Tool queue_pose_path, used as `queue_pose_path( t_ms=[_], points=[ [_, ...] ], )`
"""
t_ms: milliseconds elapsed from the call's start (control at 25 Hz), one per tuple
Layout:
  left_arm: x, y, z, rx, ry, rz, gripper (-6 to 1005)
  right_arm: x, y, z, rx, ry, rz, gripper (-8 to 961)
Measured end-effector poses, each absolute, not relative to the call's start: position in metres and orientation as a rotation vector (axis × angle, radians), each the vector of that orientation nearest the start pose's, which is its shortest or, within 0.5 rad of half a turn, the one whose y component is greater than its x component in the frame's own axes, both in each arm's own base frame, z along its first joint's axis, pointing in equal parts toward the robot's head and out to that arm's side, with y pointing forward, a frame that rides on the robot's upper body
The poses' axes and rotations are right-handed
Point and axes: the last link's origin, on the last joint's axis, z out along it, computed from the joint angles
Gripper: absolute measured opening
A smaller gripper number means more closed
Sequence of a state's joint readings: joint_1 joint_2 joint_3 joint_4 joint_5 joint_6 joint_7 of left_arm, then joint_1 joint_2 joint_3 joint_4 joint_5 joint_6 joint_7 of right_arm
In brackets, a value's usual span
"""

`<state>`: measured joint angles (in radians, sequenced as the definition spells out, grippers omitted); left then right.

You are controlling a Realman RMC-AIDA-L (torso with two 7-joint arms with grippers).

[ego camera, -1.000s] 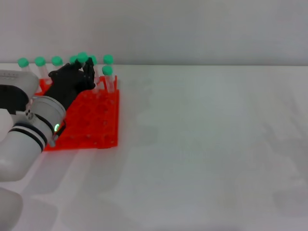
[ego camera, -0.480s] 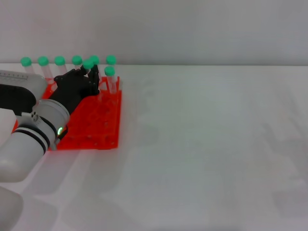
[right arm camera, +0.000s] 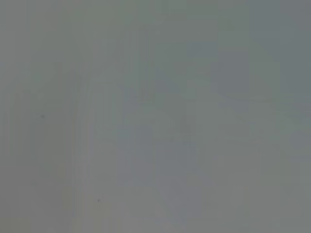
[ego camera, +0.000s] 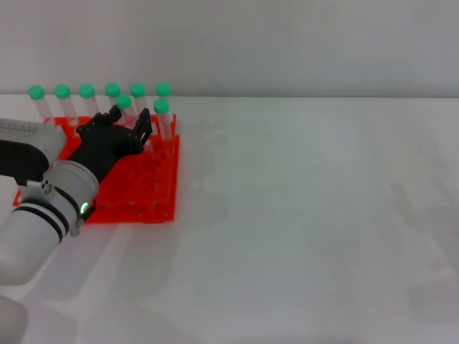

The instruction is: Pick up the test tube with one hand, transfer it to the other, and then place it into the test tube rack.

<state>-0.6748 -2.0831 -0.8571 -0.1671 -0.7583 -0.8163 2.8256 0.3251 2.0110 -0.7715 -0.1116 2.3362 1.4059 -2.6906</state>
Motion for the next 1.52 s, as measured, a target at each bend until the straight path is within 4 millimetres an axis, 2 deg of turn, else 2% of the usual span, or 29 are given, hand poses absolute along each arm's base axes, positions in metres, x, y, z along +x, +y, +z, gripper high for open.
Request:
queue_pose_path(
  t_ms=[200, 400, 600, 920, 1000, 1200, 1520],
  points=[
    [-0.277, 0.396, -0.051, -1.812, -0.705, -0.677, 563, 0.365, 0.292, 0.053, -1.600, 0.465, 0.810, 754],
    [-0.286, 0.379, -0.048, -1.795, -0.682, -0.717, 682, 0.366, 0.292, 0.054, -1.591, 0.469, 0.805, 755],
    [-0.308, 0.339, -0.035, -1.688, -0.667, -0.819, 833, 0.369, 0.291, 0.056, -1.571, 0.464, 0.783, 755],
    [-0.356, 0.253, -0.001, -1.387, -0.698, -0.923, 839, 0.374, 0.288, 0.053, -1.569, 0.468, 0.747, 754],
    [-0.360, 0.244, 0.003, -1.350, -0.704, -0.937, 840, 0.375, 0.287, 0.052, -1.571, 0.468, 0.736, 755],
    [-0.362, 0.240, 0.005, -1.307, -0.765, -1.008, 844, 0.377, 0.289, 0.046, -1.580, 0.495, 0.713, 758],
    [-0.363, 0.244, 0.002, -1.329, -0.788, -1.002, 856, 0.378, 0.287, 0.042, -1.582, 0.519, 0.706, 762]
  ],
)
